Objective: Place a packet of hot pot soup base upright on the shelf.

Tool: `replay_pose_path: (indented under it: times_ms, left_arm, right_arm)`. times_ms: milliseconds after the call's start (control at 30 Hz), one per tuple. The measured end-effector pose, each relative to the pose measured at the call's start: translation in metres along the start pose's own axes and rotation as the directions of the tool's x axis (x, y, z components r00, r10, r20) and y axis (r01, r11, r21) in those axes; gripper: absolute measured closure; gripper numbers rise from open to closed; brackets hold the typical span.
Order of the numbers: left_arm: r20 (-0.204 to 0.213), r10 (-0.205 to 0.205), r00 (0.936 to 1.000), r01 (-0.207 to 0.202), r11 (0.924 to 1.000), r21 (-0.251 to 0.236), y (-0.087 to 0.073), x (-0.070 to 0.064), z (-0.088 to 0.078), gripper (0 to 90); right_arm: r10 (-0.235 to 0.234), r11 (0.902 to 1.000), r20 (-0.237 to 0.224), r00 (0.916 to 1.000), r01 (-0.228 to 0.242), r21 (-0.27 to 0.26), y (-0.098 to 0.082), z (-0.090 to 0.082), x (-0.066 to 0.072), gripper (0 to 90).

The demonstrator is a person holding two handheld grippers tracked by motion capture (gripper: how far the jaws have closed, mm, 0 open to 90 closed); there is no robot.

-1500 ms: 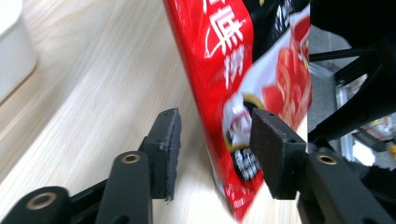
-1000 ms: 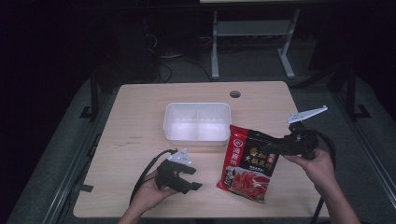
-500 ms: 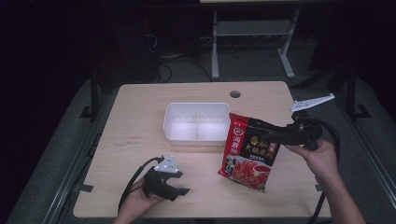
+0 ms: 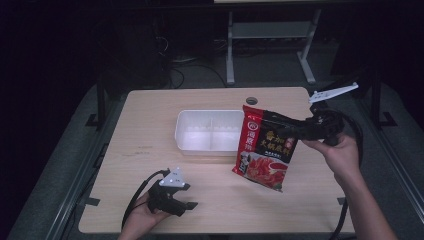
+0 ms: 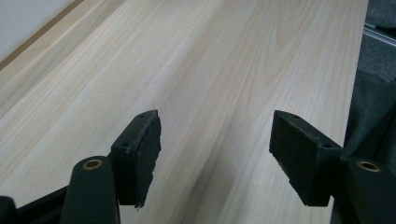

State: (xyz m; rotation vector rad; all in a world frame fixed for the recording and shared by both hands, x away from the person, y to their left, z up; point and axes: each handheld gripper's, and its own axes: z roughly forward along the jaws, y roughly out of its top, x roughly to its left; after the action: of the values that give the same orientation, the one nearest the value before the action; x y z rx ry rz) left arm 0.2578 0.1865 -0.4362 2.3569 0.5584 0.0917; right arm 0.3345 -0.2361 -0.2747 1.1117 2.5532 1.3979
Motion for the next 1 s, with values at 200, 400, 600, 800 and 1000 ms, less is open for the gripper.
replay_pose_path:
  times_ms: [200,400,600,800,1000]
  left_arm:
    - [-0.006,0.007,1.0000,-0.007,1.0000,0.005,-0.002,0.002,-0.002,32.4]
    - [-0.009,0.000,1.0000,0.000,0.9999,0.017,-0.005,0.004,-0.001,32.7]
    - [-0.016,-0.005,0.9999,0.005,0.9999,0.010,-0.007,0.005,-0.003,32.1]
    - [-0.020,-0.002,0.9998,0.003,1.0000,0.007,-0.007,0.004,-0.003,31.8]
    - [-0.019,-0.005,0.9998,0.005,0.9999,0.010,-0.009,0.006,-0.004,31.6]
  right_arm:
    - [-0.008,1.0000,0.020,0.9998,0.008,-0.005,0.016,0.001,0.001,70.7]
    - [-0.016,0.9999,0.022,0.9996,0.015,0.004,0.028,0.010,0.001,70.7]
    - [-0.013,0.9999,0.021,0.9997,0.013,0.002,0.031,0.019,0.001,70.6]
    - [-0.002,0.9999,0.033,0.9994,0.002,-0.016,0.040,0.023,0.000,70.7]
    - [-0.008,0.9996,0.075,0.9971,0.010,-0.026,0.057,0.026,-0.002,70.7]
